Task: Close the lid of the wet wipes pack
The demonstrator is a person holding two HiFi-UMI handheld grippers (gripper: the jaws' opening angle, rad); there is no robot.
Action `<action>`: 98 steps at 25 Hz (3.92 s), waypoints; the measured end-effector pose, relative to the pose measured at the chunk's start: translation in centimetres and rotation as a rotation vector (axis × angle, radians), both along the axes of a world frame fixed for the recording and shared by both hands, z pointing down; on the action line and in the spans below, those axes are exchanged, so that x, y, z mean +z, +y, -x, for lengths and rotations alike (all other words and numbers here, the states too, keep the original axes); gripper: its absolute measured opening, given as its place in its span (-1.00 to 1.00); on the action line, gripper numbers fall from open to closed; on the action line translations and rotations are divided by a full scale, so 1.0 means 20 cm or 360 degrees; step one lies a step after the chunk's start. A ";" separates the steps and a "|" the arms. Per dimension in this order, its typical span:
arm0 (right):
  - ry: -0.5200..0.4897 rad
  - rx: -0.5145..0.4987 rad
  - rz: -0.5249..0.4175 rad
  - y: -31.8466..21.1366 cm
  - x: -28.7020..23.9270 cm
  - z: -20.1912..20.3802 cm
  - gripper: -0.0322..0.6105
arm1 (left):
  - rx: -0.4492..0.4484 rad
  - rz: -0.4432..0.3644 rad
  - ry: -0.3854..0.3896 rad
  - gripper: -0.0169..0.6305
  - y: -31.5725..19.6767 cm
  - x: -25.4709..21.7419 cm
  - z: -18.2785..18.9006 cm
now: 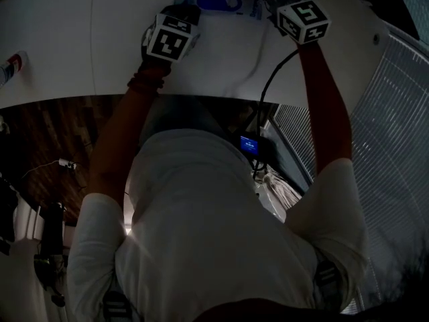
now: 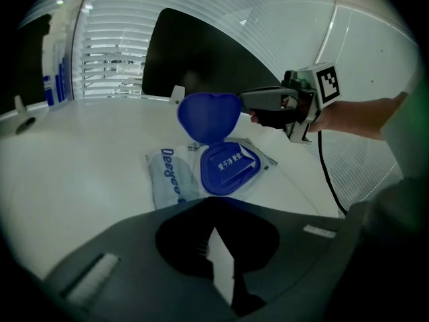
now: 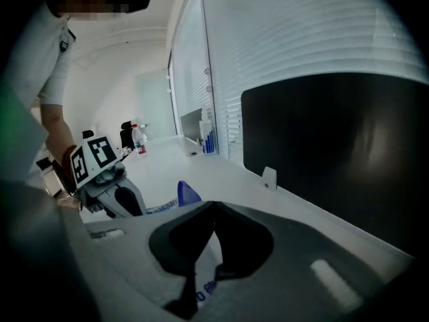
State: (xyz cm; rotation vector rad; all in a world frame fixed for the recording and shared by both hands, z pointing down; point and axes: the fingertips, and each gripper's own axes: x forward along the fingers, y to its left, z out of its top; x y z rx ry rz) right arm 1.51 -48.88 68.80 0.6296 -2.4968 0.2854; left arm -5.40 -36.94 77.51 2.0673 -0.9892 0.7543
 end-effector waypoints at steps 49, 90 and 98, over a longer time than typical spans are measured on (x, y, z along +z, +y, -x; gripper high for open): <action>0.0649 -0.0335 -0.0151 0.43 0.29 0.22 -0.90 | -0.0035 -0.0079 0.0033 -0.94 -0.02 -0.07 0.06; -0.0804 0.0407 -0.0643 2.05 -1.97 -0.07 -0.90 | -0.0084 -0.1259 0.0487 -0.94 1.39 -2.30 -0.38; -0.0970 0.0460 -0.0590 2.26 -2.07 -0.07 -0.90 | -0.0085 -0.1308 0.0587 -0.94 1.59 -2.49 -0.33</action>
